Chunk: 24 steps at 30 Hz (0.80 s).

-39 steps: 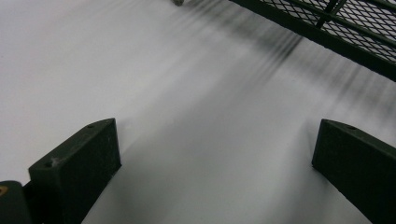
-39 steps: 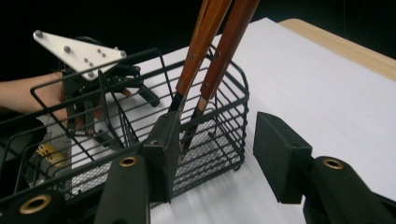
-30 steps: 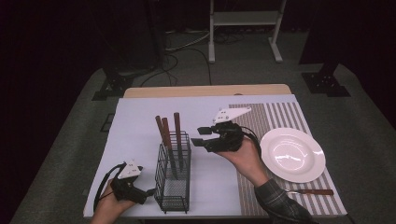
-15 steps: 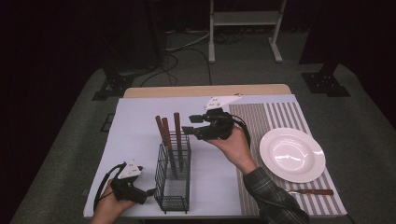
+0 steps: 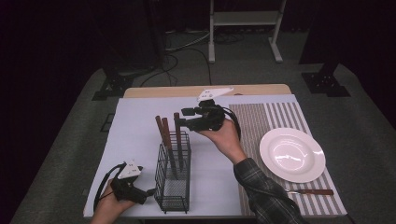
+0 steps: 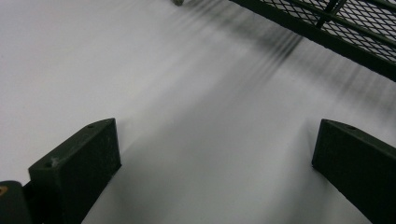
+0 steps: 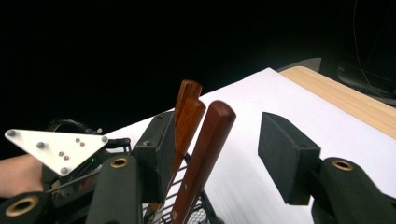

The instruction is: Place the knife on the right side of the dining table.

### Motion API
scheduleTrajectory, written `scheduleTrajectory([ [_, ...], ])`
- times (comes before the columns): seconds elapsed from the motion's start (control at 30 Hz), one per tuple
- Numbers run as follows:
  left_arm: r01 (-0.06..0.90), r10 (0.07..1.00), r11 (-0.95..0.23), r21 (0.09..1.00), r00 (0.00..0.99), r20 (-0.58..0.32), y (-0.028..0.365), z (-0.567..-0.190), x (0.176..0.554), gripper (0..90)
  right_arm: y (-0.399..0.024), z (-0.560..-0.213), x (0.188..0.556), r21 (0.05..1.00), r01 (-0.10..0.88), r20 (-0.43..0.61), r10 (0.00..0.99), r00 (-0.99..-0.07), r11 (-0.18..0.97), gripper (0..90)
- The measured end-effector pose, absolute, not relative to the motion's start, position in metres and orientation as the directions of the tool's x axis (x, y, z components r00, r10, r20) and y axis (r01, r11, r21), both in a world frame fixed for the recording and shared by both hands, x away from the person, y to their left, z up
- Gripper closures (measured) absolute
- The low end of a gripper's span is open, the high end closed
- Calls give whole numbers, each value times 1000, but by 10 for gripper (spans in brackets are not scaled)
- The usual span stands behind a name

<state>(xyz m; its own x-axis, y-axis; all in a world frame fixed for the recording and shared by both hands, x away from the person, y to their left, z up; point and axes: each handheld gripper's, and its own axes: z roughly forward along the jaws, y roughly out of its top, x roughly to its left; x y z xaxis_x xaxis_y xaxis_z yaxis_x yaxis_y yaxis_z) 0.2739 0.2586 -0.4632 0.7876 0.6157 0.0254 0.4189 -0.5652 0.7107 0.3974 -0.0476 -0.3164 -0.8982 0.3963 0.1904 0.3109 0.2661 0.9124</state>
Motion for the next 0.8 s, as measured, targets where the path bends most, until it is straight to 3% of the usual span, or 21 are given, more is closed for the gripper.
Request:
scheduleTrajectory([
  [0.33,420,617,-563,712,787,24,258,-463,274,0,-33,-322,409,907,327,211,385,-899,265,495],
  [0.6,419,617,-563,712,787,24,258,-463,274,0,-30,-322,409,906,319,205,371,-906,279,635],
  [0.8,419,616,-565,711,788,26,259,-463,274,0,-34,-321,404,910,313,205,363,-909,270,686],
])
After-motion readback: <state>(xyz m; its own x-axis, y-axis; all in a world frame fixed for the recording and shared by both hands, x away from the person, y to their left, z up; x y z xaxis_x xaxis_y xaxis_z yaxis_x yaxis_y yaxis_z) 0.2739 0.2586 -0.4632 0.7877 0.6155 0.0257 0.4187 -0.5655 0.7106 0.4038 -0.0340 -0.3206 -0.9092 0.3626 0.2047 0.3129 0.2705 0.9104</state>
